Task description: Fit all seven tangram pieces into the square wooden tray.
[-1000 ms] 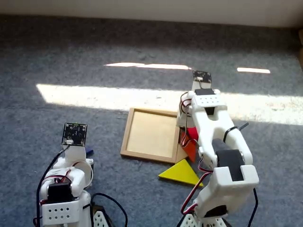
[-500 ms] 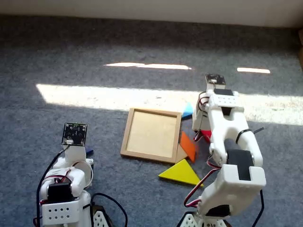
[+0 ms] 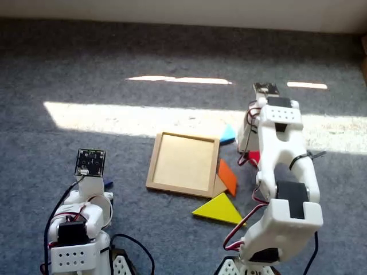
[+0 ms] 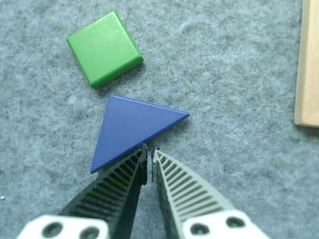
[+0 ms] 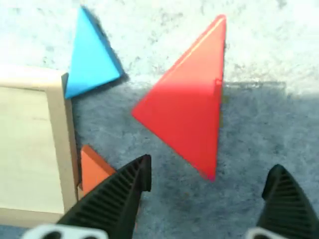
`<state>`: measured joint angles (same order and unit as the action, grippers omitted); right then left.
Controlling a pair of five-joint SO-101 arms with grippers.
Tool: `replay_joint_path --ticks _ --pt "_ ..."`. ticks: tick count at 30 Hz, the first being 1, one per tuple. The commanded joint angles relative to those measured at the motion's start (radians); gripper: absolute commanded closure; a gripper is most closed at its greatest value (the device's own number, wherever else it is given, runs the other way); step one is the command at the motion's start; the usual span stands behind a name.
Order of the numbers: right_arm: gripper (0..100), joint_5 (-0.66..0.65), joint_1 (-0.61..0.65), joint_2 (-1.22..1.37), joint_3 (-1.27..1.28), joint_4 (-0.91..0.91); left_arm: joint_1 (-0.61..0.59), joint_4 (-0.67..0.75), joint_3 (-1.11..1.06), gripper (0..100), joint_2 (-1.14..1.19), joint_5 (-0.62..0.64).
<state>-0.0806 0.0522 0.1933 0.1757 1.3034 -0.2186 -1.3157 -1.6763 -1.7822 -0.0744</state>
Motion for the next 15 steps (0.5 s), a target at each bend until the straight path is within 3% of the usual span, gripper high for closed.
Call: replay_joint_path --ticks 1,7,15 --pt "65.2 0.071 0.064 -0.012 -0.071 0.008 -0.013 -0.008 -0.019 96 -0.041 -0.006" --pt "65.2 0.117 0.113 -0.010 -0.105 -0.007 -0.013 -0.008 -0.019 96 -0.041 -0.006" --pt "65.0 0.117 0.082 -0.008 -0.099 -0.096 -0.013 -0.008 -0.019 96 -0.041 -0.006"
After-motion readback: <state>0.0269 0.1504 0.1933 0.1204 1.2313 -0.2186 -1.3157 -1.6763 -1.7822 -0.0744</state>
